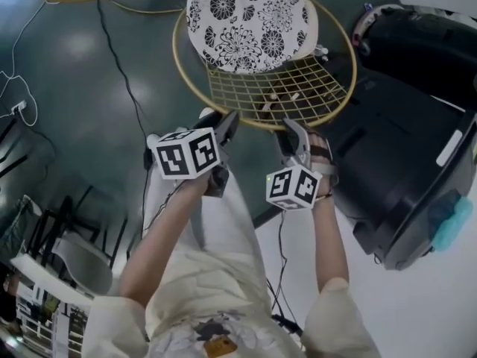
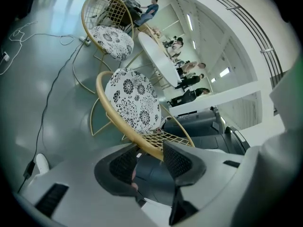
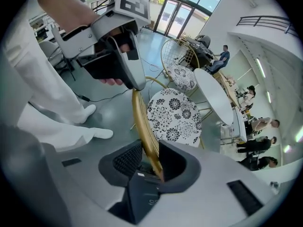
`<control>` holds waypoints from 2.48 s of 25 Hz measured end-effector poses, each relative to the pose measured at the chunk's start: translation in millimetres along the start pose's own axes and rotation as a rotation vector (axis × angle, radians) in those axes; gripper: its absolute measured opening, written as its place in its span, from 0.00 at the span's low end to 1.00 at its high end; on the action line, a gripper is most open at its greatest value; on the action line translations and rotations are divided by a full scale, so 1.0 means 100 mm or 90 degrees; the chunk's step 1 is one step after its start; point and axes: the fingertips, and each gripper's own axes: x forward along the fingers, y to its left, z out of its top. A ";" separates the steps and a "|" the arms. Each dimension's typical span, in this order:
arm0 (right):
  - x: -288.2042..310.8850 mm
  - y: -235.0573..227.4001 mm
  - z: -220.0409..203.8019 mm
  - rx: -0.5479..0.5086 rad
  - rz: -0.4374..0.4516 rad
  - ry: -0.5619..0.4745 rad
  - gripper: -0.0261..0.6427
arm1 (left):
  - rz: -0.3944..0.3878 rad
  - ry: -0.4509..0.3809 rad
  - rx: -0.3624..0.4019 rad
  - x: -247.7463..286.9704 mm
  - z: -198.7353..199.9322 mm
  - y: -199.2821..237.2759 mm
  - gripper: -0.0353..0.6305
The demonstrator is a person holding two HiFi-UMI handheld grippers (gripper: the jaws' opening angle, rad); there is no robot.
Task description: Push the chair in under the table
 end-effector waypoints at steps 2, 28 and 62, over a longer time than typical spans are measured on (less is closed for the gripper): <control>-0.09 -0.02 -0.03 0.014 -0.042 0.001 0.20 | -0.013 0.008 0.016 -0.08 -0.05 -0.10 0.30; -1.40 0.22 1.68 0.560 -0.090 -0.259 0.08 | -0.062 -0.063 0.342 -2.32 0.26 -0.44 0.07; -3.07 2.23 3.49 0.539 0.036 -0.492 0.05 | -0.044 -0.182 0.454 -4.68 -0.78 -0.05 0.07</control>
